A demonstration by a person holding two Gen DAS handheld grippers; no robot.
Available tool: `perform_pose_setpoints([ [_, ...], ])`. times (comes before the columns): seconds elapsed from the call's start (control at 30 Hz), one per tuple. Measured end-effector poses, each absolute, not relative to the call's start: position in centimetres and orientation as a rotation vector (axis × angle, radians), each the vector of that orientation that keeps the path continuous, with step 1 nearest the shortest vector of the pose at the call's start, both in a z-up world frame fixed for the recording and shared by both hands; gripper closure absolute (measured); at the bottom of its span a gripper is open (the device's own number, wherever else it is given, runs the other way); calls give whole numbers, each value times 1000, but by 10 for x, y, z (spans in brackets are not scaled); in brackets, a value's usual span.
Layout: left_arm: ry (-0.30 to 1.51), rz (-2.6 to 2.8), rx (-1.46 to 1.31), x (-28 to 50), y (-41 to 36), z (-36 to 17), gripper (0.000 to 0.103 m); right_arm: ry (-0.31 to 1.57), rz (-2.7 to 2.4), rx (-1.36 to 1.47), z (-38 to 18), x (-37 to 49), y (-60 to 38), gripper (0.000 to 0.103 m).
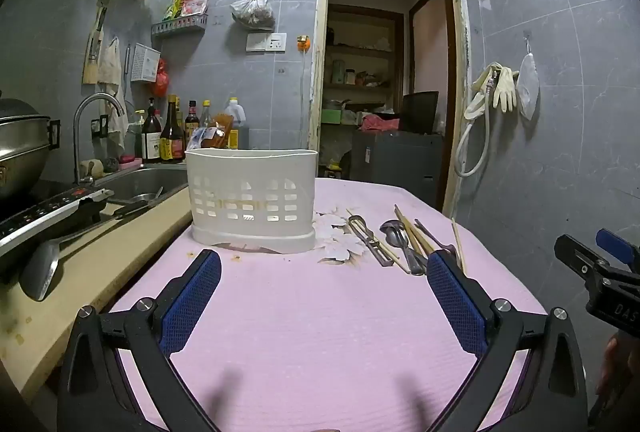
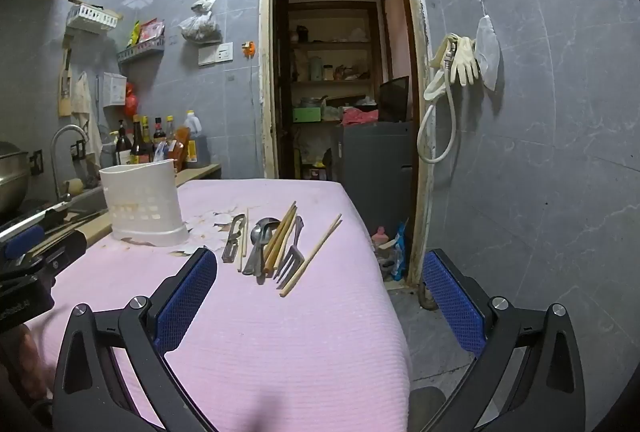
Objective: Organize utensils
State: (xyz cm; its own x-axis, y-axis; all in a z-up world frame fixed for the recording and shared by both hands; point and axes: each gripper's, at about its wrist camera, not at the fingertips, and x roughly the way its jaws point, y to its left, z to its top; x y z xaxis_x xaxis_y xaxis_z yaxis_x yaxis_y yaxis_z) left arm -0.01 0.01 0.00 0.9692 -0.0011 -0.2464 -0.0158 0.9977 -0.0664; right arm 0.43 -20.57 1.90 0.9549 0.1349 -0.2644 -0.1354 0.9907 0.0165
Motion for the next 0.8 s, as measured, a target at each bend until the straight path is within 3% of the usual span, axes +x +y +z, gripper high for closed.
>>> perform_pose_setpoints([
  [0.8, 254, 4, -65, -4, -2, 1, 2, 264, 138, 1, 20, 4, -205, 0],
])
